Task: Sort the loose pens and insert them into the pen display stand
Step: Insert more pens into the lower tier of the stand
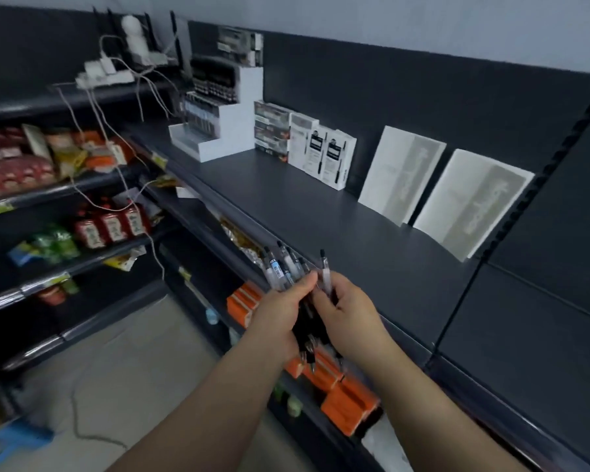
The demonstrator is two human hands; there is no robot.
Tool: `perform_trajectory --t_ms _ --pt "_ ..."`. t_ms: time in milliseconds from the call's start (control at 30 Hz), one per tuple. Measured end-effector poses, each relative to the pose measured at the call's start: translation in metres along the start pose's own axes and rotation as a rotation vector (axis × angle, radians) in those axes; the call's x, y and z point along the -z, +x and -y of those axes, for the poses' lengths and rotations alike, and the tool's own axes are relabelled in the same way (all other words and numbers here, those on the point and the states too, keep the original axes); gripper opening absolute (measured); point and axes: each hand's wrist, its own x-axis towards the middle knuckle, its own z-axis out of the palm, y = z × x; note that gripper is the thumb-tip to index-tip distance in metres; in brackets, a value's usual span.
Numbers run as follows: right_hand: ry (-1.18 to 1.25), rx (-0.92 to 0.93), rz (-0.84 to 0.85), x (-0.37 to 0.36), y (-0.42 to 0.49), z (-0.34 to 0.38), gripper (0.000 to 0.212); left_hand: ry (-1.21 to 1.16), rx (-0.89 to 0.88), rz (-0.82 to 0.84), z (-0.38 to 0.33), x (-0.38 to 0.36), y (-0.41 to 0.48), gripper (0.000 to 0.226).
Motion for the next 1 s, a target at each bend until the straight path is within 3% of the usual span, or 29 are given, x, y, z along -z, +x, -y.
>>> perform_trajectory --t_ms 167,433,700,900,1000 --pt "0.003 -0.019 0.055 -0.049 0.054 0.009 0.015 -0.05 -0.02 -0.03 -0.04 0.043 0.022 0.02" --pt "0.102 -0.015 0.19 -0.111 0.172 0.015 0.012 -0.103 -0.096 -0.264 -0.117 0.088 0.097 0.026" --pt "0.23 0.021 0.376 -0.158 0.282 0.036 0.019 -0.193 -0.182 -0.399 -0.192 0.127 0.155 0.01" --pt "0.196 0.051 0.427 -0.207 0.335 0.052 0.016 -0.162 -0.243 -0.39 -0.239 0.162 0.19 0.017" --pt "0.064 0.139 0.404 -0.235 0.364 0.065 0.02 -0.117 -0.248 -0.383 -0.264 0.188 0.215 0.018"
